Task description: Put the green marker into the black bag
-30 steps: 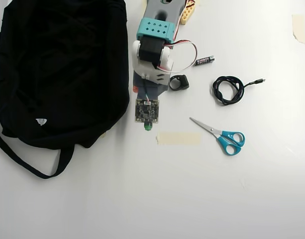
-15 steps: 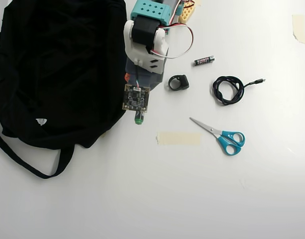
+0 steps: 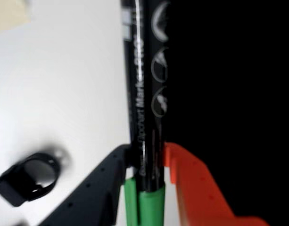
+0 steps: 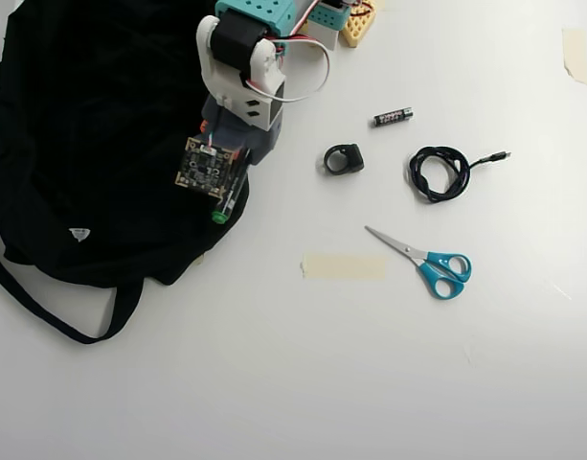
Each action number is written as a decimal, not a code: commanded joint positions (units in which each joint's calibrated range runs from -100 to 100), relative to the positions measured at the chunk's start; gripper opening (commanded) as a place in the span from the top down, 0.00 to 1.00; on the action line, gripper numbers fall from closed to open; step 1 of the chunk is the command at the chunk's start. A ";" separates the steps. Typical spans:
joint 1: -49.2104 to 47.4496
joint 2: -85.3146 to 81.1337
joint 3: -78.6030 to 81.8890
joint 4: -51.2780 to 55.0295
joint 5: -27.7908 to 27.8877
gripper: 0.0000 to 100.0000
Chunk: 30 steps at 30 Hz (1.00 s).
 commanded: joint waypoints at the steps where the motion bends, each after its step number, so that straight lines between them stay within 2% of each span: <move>1: 4.48 -3.61 -2.25 0.15 0.30 0.98; 9: 13.00 -3.53 -4.22 -0.46 0.36 0.98; 16: 27.44 -2.54 -4.13 -1.49 3.29 0.98; 20: 34.47 -1.96 -0.81 -9.93 4.18 0.98; 27: 34.99 -2.04 14.91 -22.85 3.66 0.98; 28: 34.84 -2.04 14.56 -22.85 3.66 0.96; 30: 34.69 -2.20 14.29 -22.16 3.82 0.80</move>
